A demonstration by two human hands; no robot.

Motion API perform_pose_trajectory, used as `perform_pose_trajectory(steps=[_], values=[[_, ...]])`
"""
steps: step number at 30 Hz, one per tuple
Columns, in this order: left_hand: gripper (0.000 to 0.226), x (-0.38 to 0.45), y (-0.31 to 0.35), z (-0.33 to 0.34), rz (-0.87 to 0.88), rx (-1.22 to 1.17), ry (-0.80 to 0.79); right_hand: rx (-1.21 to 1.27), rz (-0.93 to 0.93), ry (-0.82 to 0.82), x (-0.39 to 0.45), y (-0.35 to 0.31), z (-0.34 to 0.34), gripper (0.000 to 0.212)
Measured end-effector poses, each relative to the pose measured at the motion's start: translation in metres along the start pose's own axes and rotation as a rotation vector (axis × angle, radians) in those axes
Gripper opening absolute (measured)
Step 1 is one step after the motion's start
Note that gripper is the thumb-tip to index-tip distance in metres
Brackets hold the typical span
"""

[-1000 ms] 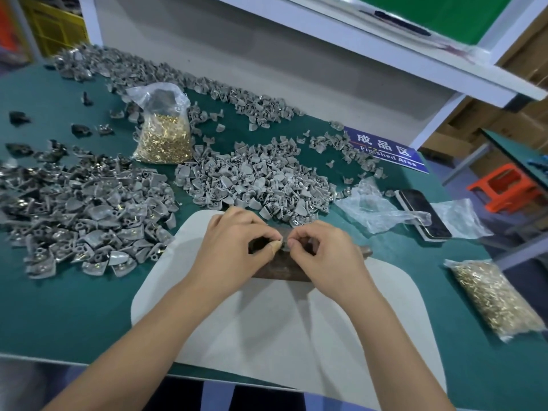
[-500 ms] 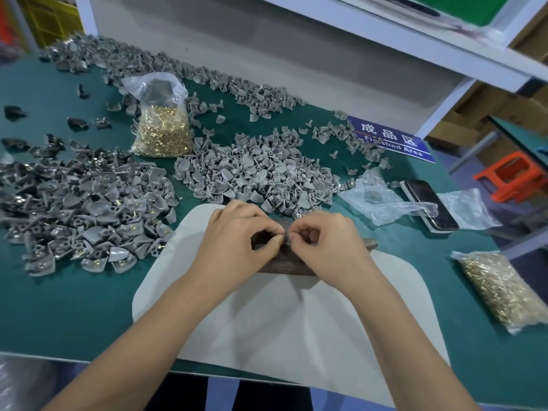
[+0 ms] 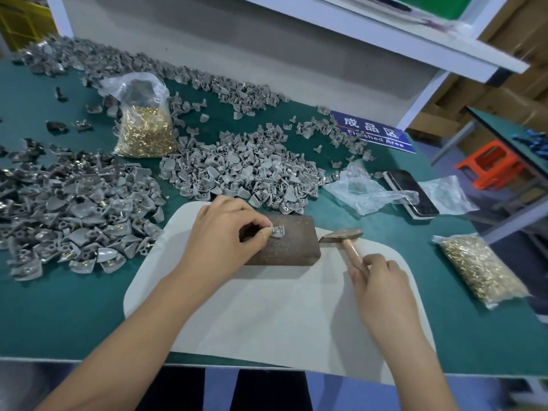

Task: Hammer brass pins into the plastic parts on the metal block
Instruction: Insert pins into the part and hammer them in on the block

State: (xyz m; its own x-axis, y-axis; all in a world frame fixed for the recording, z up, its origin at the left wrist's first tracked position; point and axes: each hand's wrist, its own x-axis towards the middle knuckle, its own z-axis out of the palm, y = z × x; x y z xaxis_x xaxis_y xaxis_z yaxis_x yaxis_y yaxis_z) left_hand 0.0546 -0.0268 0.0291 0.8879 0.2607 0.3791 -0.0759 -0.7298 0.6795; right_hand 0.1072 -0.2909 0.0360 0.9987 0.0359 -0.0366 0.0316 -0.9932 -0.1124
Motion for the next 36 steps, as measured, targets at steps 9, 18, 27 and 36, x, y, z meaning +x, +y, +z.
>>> perform_pose_trajectory(steps=[9, 18, 27, 36], values=[[0.003, 0.000, 0.002, 0.002, 0.118, 0.130, 0.029, 0.545, -0.323, -0.019, -0.006, -0.039, -0.045, 0.019], [0.006, -0.001, 0.002, 0.003, 0.100, 0.130, 0.068, 0.538, -0.405, -0.091, -0.017, -0.065, -0.028, 0.035], [0.006, -0.003, 0.003, 0.001, 0.048, 0.074, 0.045, 0.646, -0.383, -0.056, -0.028, -0.062, -0.028, 0.045], [0.004, -0.003, 0.002, 0.000, 0.035, 0.099, 0.041, 0.619, -0.397, -0.026, -0.032, -0.056, -0.031, 0.044]])
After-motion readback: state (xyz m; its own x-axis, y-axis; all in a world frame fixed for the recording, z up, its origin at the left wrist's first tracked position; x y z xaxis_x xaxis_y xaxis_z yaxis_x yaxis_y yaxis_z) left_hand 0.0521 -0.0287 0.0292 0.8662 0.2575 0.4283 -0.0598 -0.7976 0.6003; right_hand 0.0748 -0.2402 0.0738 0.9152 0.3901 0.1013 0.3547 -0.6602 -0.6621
